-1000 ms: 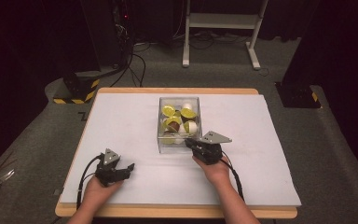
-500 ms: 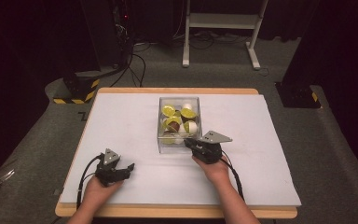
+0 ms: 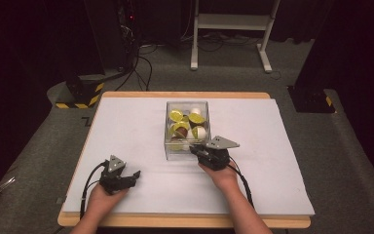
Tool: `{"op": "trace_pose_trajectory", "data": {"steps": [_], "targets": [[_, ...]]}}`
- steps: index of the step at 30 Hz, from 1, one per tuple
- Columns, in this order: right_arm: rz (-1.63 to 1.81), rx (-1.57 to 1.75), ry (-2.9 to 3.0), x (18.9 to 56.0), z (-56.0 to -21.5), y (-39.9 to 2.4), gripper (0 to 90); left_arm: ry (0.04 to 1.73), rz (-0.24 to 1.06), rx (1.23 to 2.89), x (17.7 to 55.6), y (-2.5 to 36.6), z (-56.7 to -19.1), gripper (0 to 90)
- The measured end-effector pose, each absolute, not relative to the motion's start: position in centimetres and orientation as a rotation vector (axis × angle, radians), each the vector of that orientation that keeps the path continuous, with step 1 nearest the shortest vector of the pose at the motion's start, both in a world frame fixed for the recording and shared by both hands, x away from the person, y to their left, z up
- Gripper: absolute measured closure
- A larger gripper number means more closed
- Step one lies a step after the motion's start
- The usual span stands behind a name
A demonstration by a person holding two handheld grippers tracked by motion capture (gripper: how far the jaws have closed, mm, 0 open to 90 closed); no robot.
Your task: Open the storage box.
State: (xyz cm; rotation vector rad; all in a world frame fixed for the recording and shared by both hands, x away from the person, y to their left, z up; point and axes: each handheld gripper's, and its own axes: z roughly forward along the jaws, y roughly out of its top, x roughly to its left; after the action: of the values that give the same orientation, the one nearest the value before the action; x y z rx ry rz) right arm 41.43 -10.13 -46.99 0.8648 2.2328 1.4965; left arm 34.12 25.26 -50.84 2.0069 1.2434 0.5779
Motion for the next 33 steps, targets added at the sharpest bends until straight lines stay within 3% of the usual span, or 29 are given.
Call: {"op": "trace_pose_trajectory", "data": {"steps": [17,21,27,33], "targets": [[1.529,0.867,2.235,40.9,-46.8,-11.8,90.0,1.248,0.575,2.003,34.1,25.2,-50.8,29.8],[1.494,0.84,2.253,40.6,-46.4,-11.9,90.0,1.246,0.578,2.006,34.1,25.2,-50.8,29.8],[1.512,0.816,2.306,40.8,-46.7,-10.6,77.6,1.247,0.577,2.006,34.1,25.2,-50.8,29.8],[1.535,0.817,2.237,40.2,-46.2,-10.0,72.4,1.248,0.575,2.004,34.1,25.2,-50.8,29.8]]}}
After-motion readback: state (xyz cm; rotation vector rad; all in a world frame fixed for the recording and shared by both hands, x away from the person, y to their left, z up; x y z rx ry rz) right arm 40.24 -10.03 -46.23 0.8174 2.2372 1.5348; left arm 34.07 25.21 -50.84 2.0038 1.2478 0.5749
